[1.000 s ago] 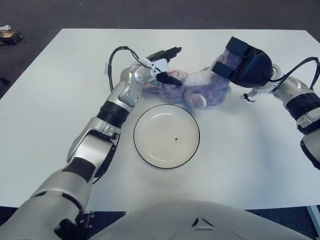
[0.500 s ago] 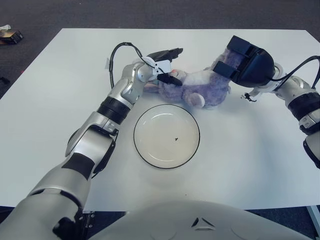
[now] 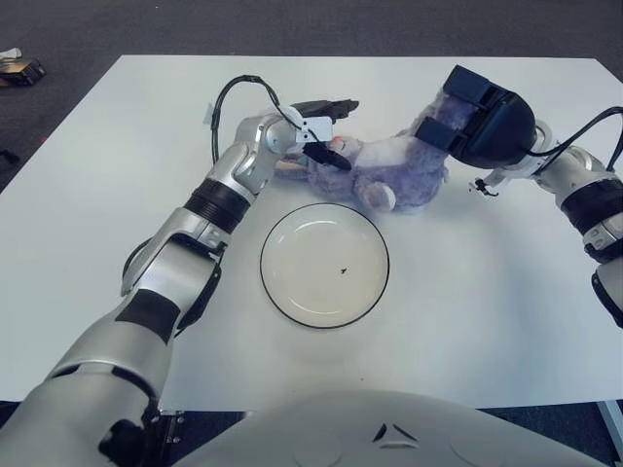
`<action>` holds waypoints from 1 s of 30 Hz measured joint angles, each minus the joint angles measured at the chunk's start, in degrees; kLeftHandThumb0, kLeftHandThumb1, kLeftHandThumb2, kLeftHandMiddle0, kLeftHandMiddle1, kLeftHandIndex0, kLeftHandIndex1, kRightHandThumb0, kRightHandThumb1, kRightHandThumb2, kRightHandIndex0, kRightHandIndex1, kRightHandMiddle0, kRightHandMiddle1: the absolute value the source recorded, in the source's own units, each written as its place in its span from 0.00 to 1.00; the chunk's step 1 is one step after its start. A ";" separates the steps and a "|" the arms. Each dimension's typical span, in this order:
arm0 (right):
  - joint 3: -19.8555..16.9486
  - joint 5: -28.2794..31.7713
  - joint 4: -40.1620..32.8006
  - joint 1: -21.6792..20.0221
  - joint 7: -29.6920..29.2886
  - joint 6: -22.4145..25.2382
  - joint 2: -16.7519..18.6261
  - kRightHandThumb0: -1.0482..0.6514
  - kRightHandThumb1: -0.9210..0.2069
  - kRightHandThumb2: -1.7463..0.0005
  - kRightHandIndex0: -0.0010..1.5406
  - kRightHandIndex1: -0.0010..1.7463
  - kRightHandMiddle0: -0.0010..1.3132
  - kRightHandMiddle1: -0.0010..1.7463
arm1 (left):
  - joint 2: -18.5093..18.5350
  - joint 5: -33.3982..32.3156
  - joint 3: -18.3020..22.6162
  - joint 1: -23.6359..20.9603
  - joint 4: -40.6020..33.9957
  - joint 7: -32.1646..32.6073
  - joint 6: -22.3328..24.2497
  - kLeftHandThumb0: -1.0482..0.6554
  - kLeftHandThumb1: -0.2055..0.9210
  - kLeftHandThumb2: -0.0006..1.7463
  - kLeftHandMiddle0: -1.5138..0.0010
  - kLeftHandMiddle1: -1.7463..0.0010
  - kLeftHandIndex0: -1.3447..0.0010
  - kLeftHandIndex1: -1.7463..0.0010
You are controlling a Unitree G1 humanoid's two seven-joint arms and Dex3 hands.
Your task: Put the doll into the plate.
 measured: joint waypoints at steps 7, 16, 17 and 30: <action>0.00 -0.01 0.49 -0.01 0.00 -0.16 -0.35 0.61 0.45 0.33 0.32 1.00 0.33 0.93 | 0.97 -1.40 -0.12 -2.41 1.72 -5.74 -3.07 0.12 0.90 0.01 0.93 0.99 0.93 0.99; 0.00 -0.01 1.04 -0.31 0.00 -0.34 -0.38 0.61 0.44 0.34 0.33 1.00 0.33 0.93 | 1.40 -2.11 -0.40 -3.73 2.87 -11.07 -4.87 0.14 0.90 0.00 0.90 0.99 0.92 0.99; 0.00 -0.01 1.12 -0.37 0.00 -0.40 -0.39 0.61 0.44 0.34 0.33 1.00 0.33 0.93 | 1.41 -2.13 -0.40 -3.82 3.02 -11.49 -5.07 0.14 0.90 0.00 0.90 0.99 0.92 0.99; 0.00 -0.03 2.08 -0.76 -0.01 -0.91 -0.46 0.61 0.44 0.34 0.33 1.00 0.32 0.93 | 1.44 -5.59 0.22 -5.32 6.83 -15.55 -10.27 0.16 0.90 0.00 0.83 0.99 0.88 0.98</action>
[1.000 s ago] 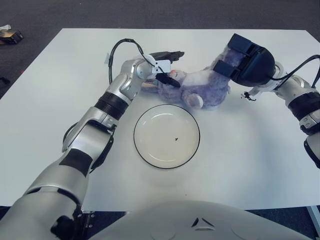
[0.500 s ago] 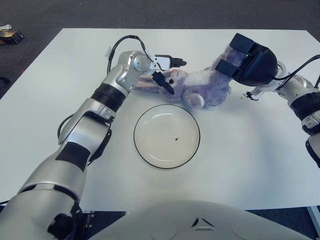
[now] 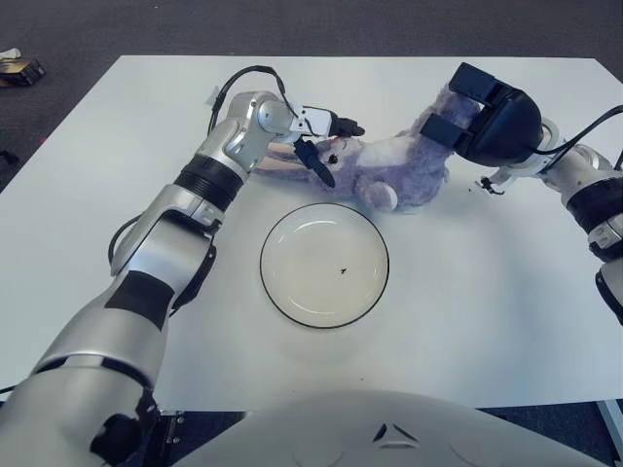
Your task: Put the doll into the plate.
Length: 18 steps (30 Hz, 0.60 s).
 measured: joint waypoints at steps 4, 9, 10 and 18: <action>0.00 0.00 0.34 -0.07 0.00 -0.06 -0.03 0.61 0.45 0.33 0.33 1.00 0.32 0.93 | 0.00 -1.17 0.39 -0.31 1.46 -0.68 -1.70 0.16 0.90 0.00 0.82 0.99 0.88 0.98; 0.00 -0.02 0.41 -0.10 0.00 -0.05 -0.04 0.61 0.46 0.32 0.34 1.00 0.32 0.94 | -0.09 -1.82 0.81 -0.55 3.03 -1.10 -2.89 0.16 0.92 0.00 0.80 0.98 0.87 0.98; 0.00 -0.04 0.42 -0.11 0.00 0.01 -0.04 0.61 0.46 0.32 0.34 1.00 0.31 0.95 | -0.15 -2.46 1.09 -0.60 3.53 -1.49 -3.28 0.16 0.92 0.01 0.79 0.98 0.87 0.98; 0.00 -0.09 0.44 -0.31 0.00 0.38 -0.07 0.61 0.47 0.30 0.34 1.00 0.30 0.97 | -0.69 -4.09 1.95 -1.09 6.11 -2.62 -5.35 0.16 0.94 0.01 0.76 0.98 0.87 0.98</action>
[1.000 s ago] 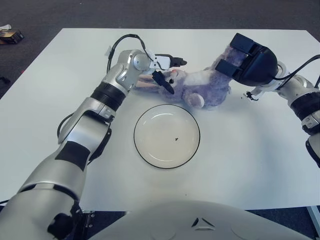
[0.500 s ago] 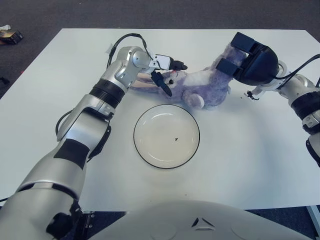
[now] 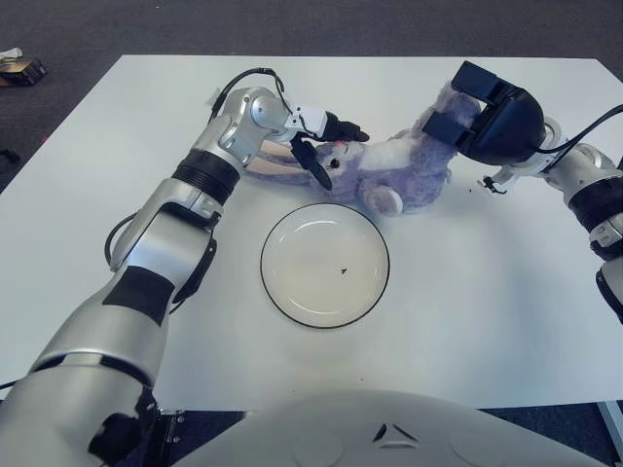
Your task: Put the doll into the plate.
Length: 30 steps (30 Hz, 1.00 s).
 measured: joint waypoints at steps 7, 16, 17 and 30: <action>-0.04 -0.04 -0.02 -0.04 0.00 0.60 -0.02 0.61 0.48 0.29 0.34 1.00 0.29 0.99 | -0.25 0.01 0.02 0.03 0.41 0.57 -0.44 0.15 0.96 0.01 0.75 0.98 0.86 0.99; -0.60 -0.05 -0.34 -0.04 0.00 2.19 -0.06 0.61 0.48 0.29 0.34 1.00 0.30 0.99 | -0.85 2.02 -0.80 1.68 -2.42 3.80 -0.44 0.15 0.97 0.00 0.74 0.98 0.86 0.99; -0.60 -0.05 -0.36 -0.04 0.00 2.20 -0.07 0.61 0.48 0.29 0.34 1.00 0.30 0.99 | -0.85 2.15 -0.84 1.73 -2.61 3.89 -0.43 0.15 0.97 0.00 0.74 0.98 0.86 0.99; -1.89 -0.06 -1.71 -0.04 0.01 3.00 -0.26 0.61 0.49 0.29 0.35 1.00 0.32 0.96 | -3.68 15.10 -3.98 10.60 -18.33 17.30 17.75 0.18 0.94 0.00 0.76 0.99 0.86 0.99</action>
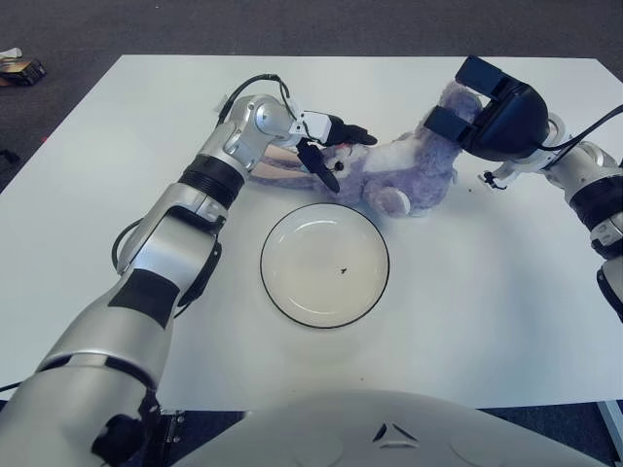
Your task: Put the doll into the plate.
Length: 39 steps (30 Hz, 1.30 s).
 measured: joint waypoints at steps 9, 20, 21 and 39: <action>-0.52 0.00 -0.12 0.00 0.00 -0.05 -0.04 0.61 0.48 0.30 0.35 1.00 0.31 0.95 | -0.92 5.42 -1.54 5.37 -6.21 9.44 3.13 0.20 0.92 0.00 0.77 1.00 0.84 0.98; -1.07 -0.02 -0.46 0.01 0.00 0.08 -0.21 0.61 0.46 0.31 0.35 1.00 0.29 0.96 | -2.47 10.73 -3.92 8.36 -7.36 19.36 4.31 0.22 0.90 0.00 0.76 0.99 0.81 0.98; -1.15 -0.07 -0.46 0.01 0.00 0.33 -0.21 0.61 0.46 0.31 0.35 1.00 0.29 0.96 | -2.50 11.04 -4.06 8.49 -7.32 20.06 4.18 0.22 0.90 0.00 0.76 0.99 0.81 0.98; -2.70 -1.02 -1.10 0.06 0.00 2.74 -0.27 0.61 0.45 0.32 0.36 1.00 0.27 0.96 | -2.46 14.86 -6.50 8.66 -7.12 23.96 3.67 0.31 0.91 0.00 0.84 0.61 0.70 0.80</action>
